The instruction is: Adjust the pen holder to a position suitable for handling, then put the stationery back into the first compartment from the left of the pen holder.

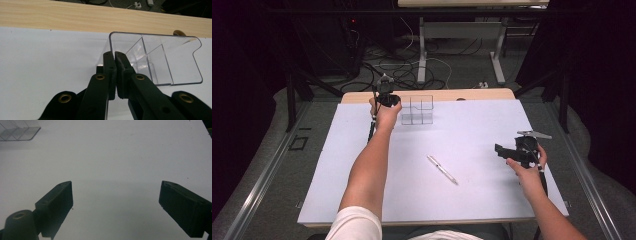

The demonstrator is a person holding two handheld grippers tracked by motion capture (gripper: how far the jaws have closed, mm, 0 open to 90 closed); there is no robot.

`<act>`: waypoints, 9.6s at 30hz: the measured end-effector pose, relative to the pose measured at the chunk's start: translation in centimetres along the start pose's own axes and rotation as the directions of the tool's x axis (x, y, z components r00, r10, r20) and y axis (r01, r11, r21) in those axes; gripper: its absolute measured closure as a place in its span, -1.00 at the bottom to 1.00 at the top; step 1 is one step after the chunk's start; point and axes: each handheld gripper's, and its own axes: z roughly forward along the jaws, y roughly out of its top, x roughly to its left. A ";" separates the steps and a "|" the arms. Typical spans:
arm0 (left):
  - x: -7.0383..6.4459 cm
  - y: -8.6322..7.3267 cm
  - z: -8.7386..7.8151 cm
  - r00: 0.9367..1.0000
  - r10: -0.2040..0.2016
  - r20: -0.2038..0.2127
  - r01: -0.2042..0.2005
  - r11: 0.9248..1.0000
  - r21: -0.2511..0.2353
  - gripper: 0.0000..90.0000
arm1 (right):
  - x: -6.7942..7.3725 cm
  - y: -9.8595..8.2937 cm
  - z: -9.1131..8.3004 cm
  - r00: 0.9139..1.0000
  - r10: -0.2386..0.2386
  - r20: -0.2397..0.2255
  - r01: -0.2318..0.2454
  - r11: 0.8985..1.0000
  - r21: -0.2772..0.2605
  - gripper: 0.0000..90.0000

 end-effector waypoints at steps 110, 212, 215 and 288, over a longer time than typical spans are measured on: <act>-4.6 -7.9 -5.7 0.982 0.079 0.173 -0.094 0.992 0.083 0.78 | 1.1 -0.3 0.6 1.000 -0.009 -0.011 0.009 1.000 0.030 -0.70; 5.5 -17.9 -9.4 0.923 0.345 0.172 -0.320 0.934 -0.156 -1.00 | 13.3 0.2 1.8 0.857 -0.278 -0.433 0.404 0.886 0.229 0.19; 5.4 -17.9 -9.3 0.922 0.346 0.176 -0.321 0.934 -0.155 -1.00 | 14.0 -0.2 1.7 0.859 -0.285 -0.426 0.414 0.875 0.250 0.30; 5.2 -18.3 -8.5 0.907 0.373 0.195 -0.355 0.927 -0.123 -1.00 | 15.7 -2.3 3.5 0.862 -0.210 -0.462 0.416 0.814 0.406 0.78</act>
